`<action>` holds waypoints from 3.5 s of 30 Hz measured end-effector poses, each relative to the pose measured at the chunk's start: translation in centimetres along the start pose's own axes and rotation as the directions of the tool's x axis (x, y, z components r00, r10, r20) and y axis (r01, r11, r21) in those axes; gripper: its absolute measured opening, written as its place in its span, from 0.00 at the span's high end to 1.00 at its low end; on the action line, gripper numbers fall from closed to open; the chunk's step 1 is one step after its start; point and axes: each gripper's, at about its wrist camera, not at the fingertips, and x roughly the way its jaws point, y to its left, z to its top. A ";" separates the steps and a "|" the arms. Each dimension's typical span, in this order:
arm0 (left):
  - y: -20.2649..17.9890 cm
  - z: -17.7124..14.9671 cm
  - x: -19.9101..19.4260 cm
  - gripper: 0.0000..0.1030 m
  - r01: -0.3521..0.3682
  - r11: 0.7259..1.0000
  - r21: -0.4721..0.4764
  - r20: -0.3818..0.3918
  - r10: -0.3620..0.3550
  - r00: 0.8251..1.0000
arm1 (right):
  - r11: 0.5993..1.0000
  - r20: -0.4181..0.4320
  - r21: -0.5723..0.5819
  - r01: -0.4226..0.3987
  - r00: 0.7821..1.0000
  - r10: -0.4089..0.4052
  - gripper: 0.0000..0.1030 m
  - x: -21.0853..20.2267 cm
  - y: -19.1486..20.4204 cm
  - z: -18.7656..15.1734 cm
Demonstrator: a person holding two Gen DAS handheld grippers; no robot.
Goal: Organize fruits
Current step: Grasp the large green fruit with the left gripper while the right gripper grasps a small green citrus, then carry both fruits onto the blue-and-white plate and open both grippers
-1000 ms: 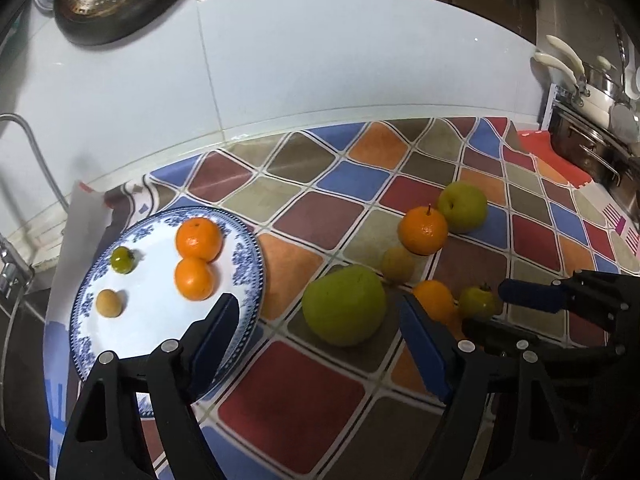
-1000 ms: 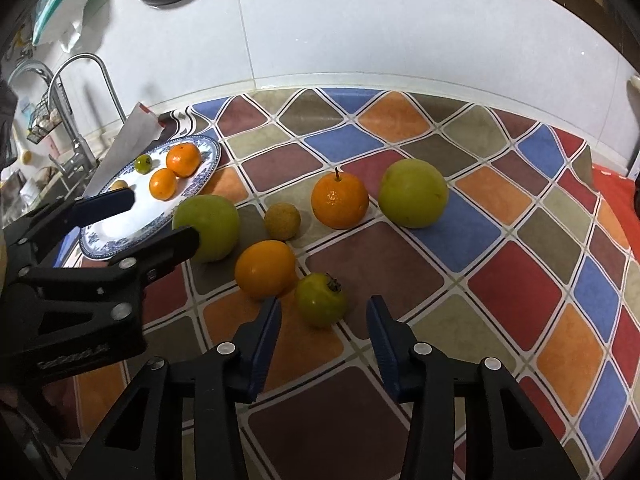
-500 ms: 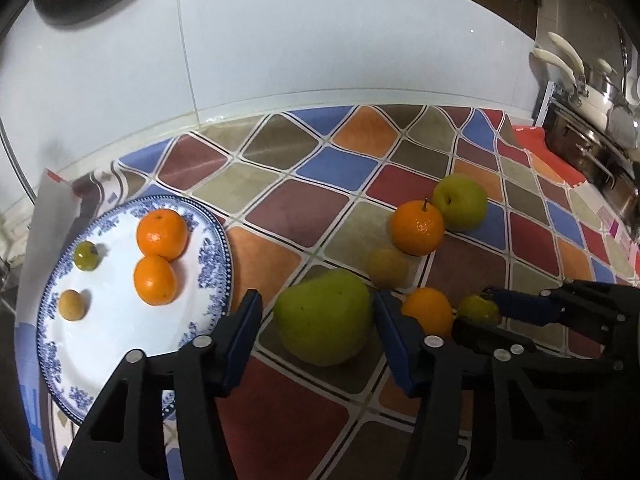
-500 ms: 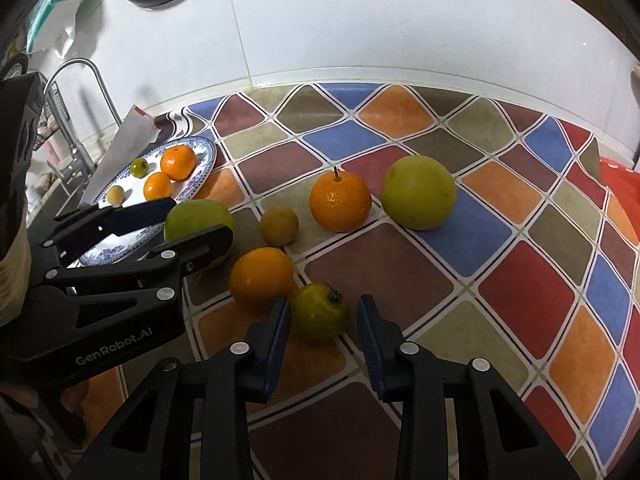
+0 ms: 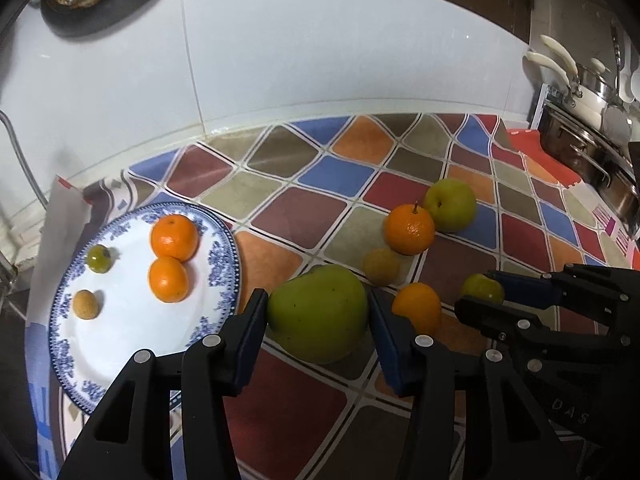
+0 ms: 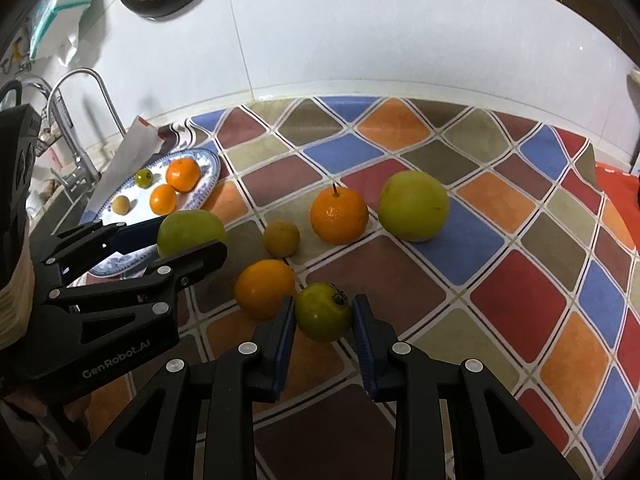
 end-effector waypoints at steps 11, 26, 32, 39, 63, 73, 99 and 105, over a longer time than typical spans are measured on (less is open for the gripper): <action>0.8 -0.6 -4.7 0.52 -0.034 0.998 -0.054 0.055 0.037 0.998 | 0.999 0.068 -0.037 -0.029 0.997 0.031 0.71 -3.2 1.6 0.5; 2.8 -2.1 -11.2 0.52 -0.092 0.988 -0.121 0.152 0.110 0.982 | 0.992 0.162 -0.102 -0.071 0.983 0.087 0.71 -7.6 5.5 1.1; 4.2 -2.7 -13.0 0.52 -0.114 0.984 -0.137 0.176 0.137 0.975 | 0.987 0.199 -0.131 -0.096 0.972 0.121 0.71 -8.8 7.6 1.7; 6.7 -3.6 -14.6 0.52 -0.141 0.979 -0.146 0.187 0.167 0.968 | 0.980 0.223 -0.161 -0.117 0.963 0.152 0.71 -9.2 10.6 2.2; 15.5 -4.9 -11.8 0.52 -0.162 0.979 -0.127 0.135 0.179 0.975 | 0.972 0.174 -0.190 -0.137 0.970 0.171 0.71 -3.2 18.9 4.6; 18.4 -3.5 -7.6 0.52 -0.161 0.981 -0.107 0.099 0.172 0.980 | 0.971 0.103 -0.206 -0.119 0.985 0.142 0.71 2.4 19.6 6.9; 22.4 -0.8 1.6 0.51 -0.122 0.992 -0.018 0.033 0.122 0.992 | 0.978 0.033 -0.181 -0.099 0.994 0.107 0.70 11.3 20.1 9.9; 21.8 -0.8 1.0 0.48 -0.128 0.992 -0.009 0.053 0.128 0.990 | 0.983 0.054 -0.171 -0.074 0.995 0.084 0.59 10.5 19.7 10.0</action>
